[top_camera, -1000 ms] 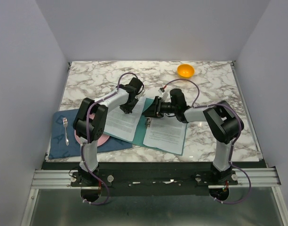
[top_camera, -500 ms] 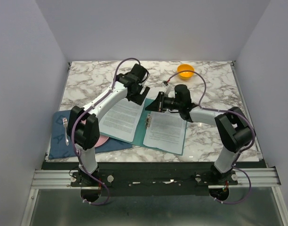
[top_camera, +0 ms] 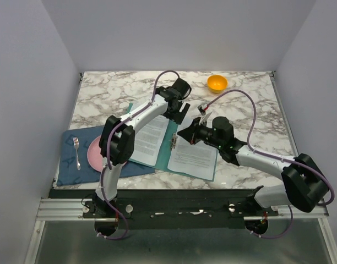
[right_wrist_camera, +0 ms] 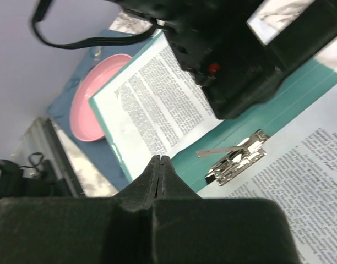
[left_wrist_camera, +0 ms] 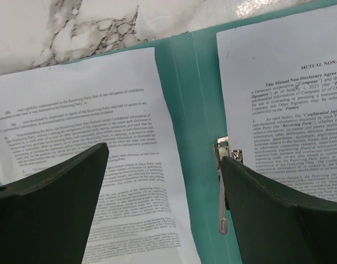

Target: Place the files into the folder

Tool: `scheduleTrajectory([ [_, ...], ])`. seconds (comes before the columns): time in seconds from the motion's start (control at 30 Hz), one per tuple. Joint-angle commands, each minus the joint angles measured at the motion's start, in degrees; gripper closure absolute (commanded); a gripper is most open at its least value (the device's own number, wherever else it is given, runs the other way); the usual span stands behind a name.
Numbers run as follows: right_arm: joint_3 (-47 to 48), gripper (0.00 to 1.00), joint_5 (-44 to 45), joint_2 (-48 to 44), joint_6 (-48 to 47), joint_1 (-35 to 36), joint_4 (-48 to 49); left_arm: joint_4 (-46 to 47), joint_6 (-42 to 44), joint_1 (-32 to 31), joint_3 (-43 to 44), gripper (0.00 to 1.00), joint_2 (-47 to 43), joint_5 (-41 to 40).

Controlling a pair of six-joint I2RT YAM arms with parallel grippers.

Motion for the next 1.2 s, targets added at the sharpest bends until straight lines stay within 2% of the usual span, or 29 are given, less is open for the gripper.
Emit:
scheduleTrajectory([
  [0.0,-3.59,1.0,17.44,-1.51,-8.95,4.66,2.97,-0.65,-3.55,-1.24,2.55,0.01,4.13,-0.47],
  [0.03,-4.29,1.0,21.29,-1.51,-9.74,6.15,4.47,-0.92,-4.25,-1.33,2.55,0.01,5.18,-0.03],
  [0.17,-5.53,1.0,24.05,0.42,-11.24,8.18,8.26,-0.48,-5.57,-1.59,2.46,0.01,7.29,0.41],
  [0.63,-1.66,1.0,25.55,11.93,-8.61,10.2,12.75,0.49,-8.21,-2.12,7.91,0.01,11.77,4.71],
  [0.87,1.68,1.0,27.84,16.07,-8.6,10.21,13.98,0.75,-9.27,-2.21,7.21,0.01,13.97,5.51],
  [1.17,5.28,0.99,26.35,20.19,-8.34,10.2,14.86,1.81,-9.53,-2.56,4.84,0.01,15.12,4.54],
])
